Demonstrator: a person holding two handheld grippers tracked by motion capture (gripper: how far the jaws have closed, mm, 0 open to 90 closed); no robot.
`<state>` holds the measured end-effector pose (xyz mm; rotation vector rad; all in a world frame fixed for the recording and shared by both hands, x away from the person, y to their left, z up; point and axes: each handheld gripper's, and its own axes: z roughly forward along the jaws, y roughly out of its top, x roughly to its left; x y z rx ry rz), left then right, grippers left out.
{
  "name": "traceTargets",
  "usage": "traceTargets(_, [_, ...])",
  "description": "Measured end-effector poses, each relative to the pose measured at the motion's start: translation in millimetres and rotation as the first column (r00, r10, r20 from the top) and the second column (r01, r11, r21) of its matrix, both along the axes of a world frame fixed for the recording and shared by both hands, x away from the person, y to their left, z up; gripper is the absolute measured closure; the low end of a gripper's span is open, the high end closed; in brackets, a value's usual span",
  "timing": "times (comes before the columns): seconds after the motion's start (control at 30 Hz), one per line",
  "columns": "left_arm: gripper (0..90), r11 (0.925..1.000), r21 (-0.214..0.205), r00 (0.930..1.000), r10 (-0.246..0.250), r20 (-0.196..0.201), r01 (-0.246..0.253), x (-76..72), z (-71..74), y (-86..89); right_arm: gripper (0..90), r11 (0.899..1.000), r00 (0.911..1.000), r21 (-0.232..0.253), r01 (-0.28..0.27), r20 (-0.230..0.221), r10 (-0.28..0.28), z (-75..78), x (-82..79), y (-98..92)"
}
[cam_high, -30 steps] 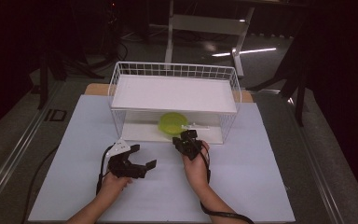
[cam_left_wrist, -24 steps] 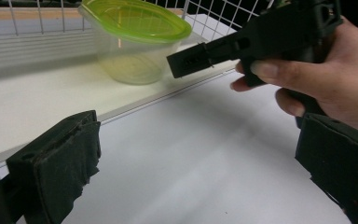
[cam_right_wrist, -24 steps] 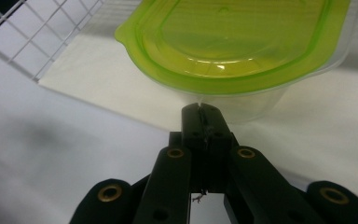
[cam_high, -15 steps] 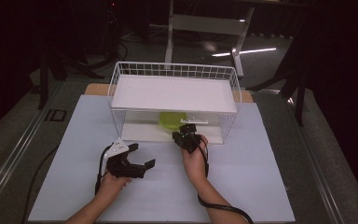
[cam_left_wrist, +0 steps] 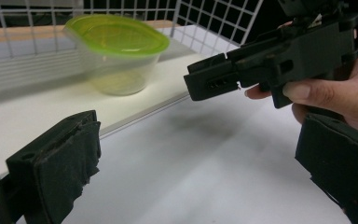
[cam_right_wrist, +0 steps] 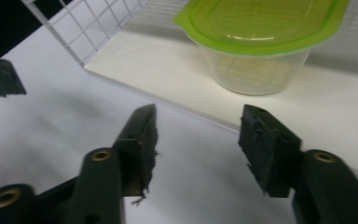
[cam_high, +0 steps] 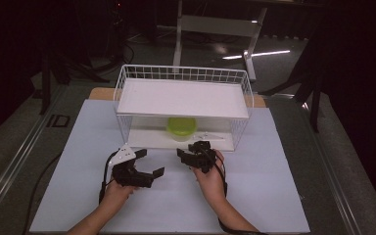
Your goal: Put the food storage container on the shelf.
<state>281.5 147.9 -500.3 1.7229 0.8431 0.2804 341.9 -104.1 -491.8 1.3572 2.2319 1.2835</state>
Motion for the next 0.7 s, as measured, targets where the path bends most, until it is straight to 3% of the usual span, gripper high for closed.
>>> traceTargets(0.2, [0.8, 0.9996, -0.01, 0.9997, -0.025, -0.002, 0.025, -4.5, 6.6, 2.2, 18.0, 0.996, 0.9966, 0.052, -0.068, 0.052, 0.065, 5.7, -10.3, -10.8])
traceTargets(0.4, [0.8, 0.9994, -0.009, 0.9994, -0.034, -0.002, 0.034, -8.5, 13.4, 9.1, 16.8, 0.996, 0.9911, 0.029, -0.087, 0.103, 0.084, 12.6, -20.8, -20.7])
traceTargets(0.7, [0.8, 0.9987, -0.002, 0.9985, -0.051, -0.019, 0.051, -14.0, 12.3, 19.0, 17.1, 0.994, 0.9855, 0.008, -0.112, 0.129, 0.11, 15.9, -35.4, -36.1])
